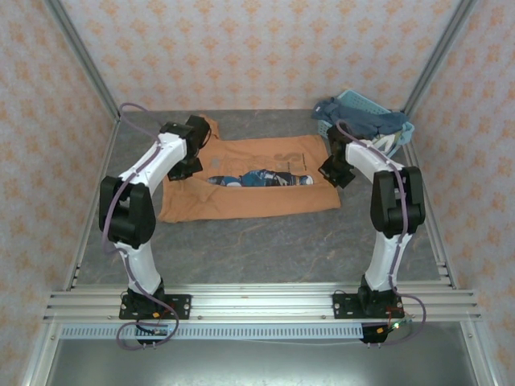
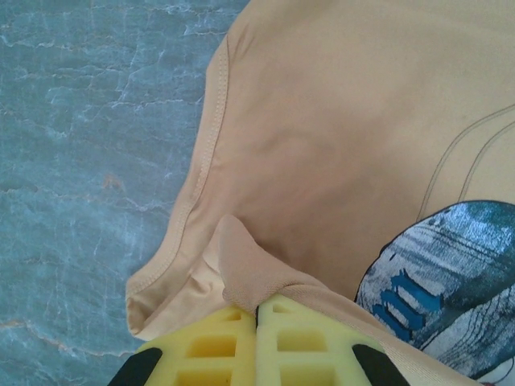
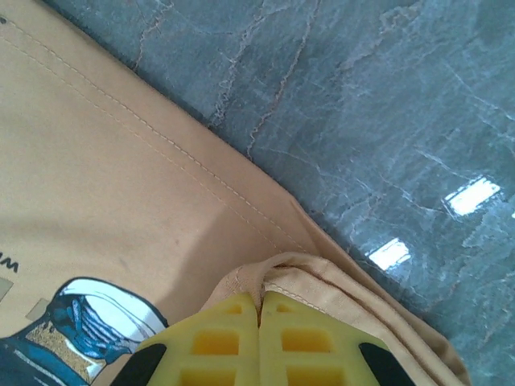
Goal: Fold and stack the t-shirts
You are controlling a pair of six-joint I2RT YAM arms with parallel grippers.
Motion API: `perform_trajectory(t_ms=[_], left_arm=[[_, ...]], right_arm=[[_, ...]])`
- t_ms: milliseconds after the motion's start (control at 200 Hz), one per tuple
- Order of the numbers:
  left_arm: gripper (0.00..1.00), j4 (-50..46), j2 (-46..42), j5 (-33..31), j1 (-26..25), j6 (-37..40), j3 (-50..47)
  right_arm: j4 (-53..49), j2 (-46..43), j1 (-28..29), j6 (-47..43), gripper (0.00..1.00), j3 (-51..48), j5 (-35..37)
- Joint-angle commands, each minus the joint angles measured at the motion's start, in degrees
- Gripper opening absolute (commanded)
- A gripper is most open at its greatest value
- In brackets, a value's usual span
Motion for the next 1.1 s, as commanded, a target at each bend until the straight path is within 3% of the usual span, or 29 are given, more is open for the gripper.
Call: perform_trajectory(t_ms=[0,180,210,250,320,375,545,711,836,1096], left_arm=[[0.0,0.9,3.2,-1.2,1.4,1.1,3.3],[0.0,1.0,6.6,-0.6,2.8,2.3,5.7],[0.01,0.6,7.0,-0.7,3.1,2.3,6.1],[0.16,0.5,6.8,-0.7,3.3,2.4,6.5],[0.51,0.7,5.0,-0.3,3.5,2.3,6.3],[0.6,1.0,2.2,0.1,3.5,2.3,4.9],[0.61,0.7,-9.9,1.3,4.9,0.1,-7.8],[0.6,6.8,-18.2,14.3,12.7,-3.4,-26.6],[0.6,12.1,-19.8,21.9,16.0,-4.8,-34.0],[0.57,15.8,-16.7,19.6,17.0,-5.6,-38.3]], right_arm=[[0.4,2.0,-0.5,-0.6,0.0,2.1,1.0],[0.3,4.6,-1.0,-1.7,0.0,4.6,-0.4],[0.2,4.7,-1.2,-2.1,0.07,4.9,-0.6],[-0.1,4.2,-1.3,-2.7,0.17,5.2,-0.2],[-0.3,2.7,-1.5,-3.8,0.35,5.5,0.2],[-0.8,0.8,-1.5,-4.8,0.44,5.5,1.1],[-1.5,-6.4,-1.5,-6.7,0.54,0.4,2.4],[1.9,-14.7,-1.5,-6.4,0.57,-11.3,-0.5],[4.8,-18.4,-1.6,-7.9,0.6,-17.9,-2.1],[6.9,-17.6,-2.4,-8.6,0.6,-23.2,-3.4]])
